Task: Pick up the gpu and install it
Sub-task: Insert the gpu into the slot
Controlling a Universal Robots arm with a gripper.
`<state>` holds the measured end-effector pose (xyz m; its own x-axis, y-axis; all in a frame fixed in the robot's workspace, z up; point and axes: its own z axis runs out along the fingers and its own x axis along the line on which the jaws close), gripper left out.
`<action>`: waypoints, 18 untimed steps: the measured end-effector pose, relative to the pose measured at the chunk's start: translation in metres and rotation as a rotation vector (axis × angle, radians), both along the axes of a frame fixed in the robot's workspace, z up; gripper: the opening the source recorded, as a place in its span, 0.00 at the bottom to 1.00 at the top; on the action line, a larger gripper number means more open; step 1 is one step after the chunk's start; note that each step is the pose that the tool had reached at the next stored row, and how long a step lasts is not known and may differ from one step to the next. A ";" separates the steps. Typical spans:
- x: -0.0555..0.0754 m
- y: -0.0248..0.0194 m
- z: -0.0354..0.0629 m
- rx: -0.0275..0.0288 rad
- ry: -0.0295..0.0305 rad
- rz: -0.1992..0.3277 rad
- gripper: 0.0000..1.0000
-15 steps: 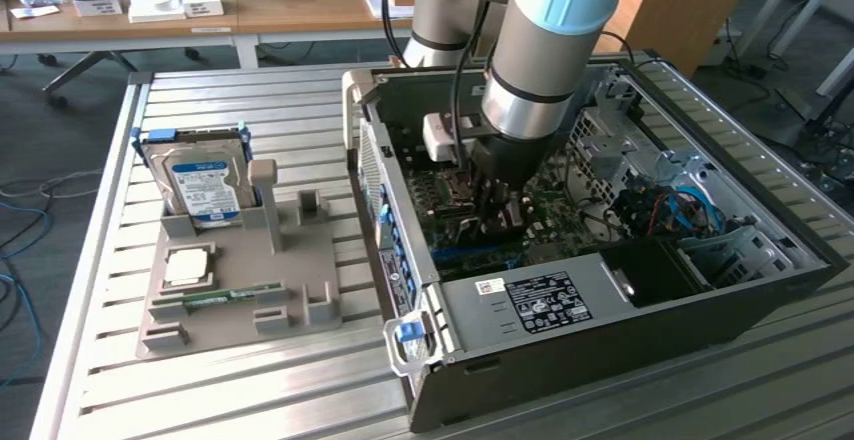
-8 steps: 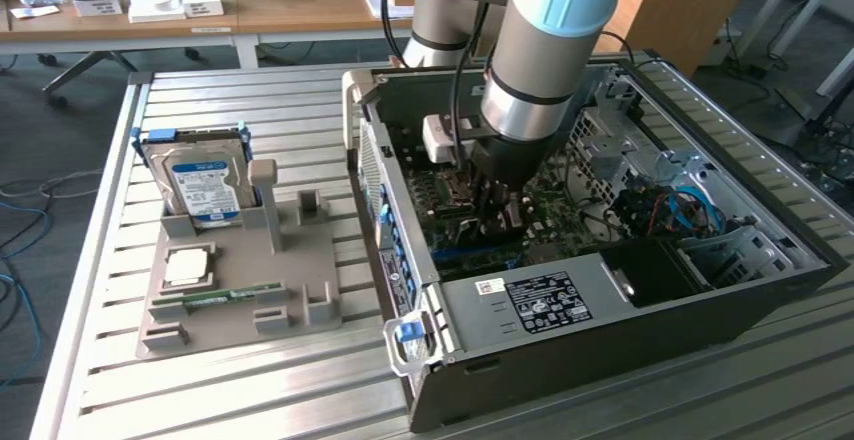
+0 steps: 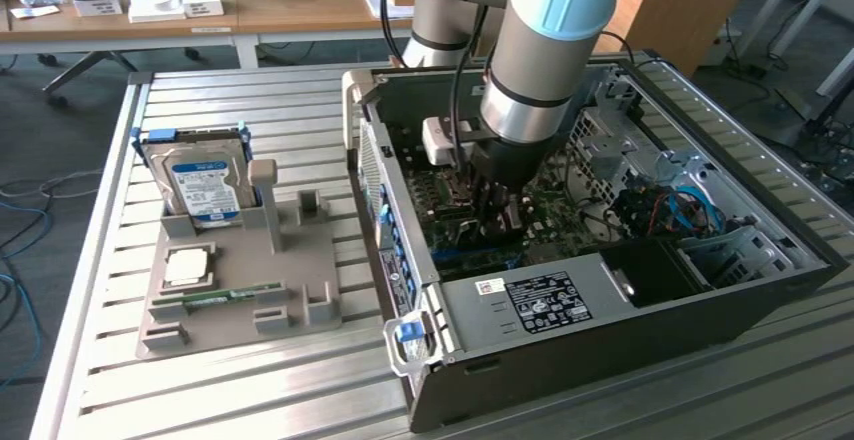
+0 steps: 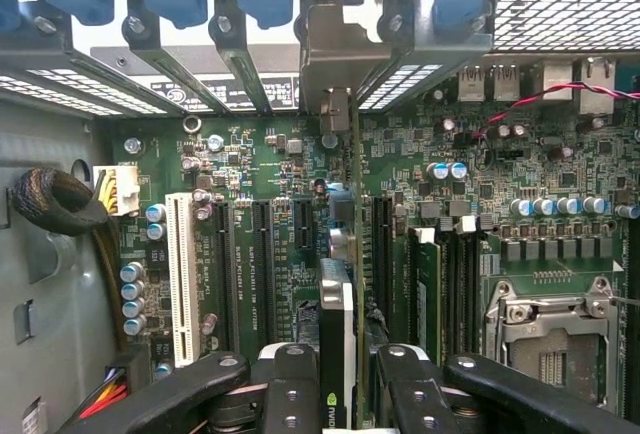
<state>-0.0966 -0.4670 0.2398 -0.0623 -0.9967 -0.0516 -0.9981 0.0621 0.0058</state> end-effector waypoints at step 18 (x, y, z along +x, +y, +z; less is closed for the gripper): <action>0.000 0.0000 -0.0001 0.0001 0.0000 0.000 0.46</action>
<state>-0.0967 -0.4670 0.2397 -0.0623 -0.9967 -0.0518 -0.9981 0.0621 0.0057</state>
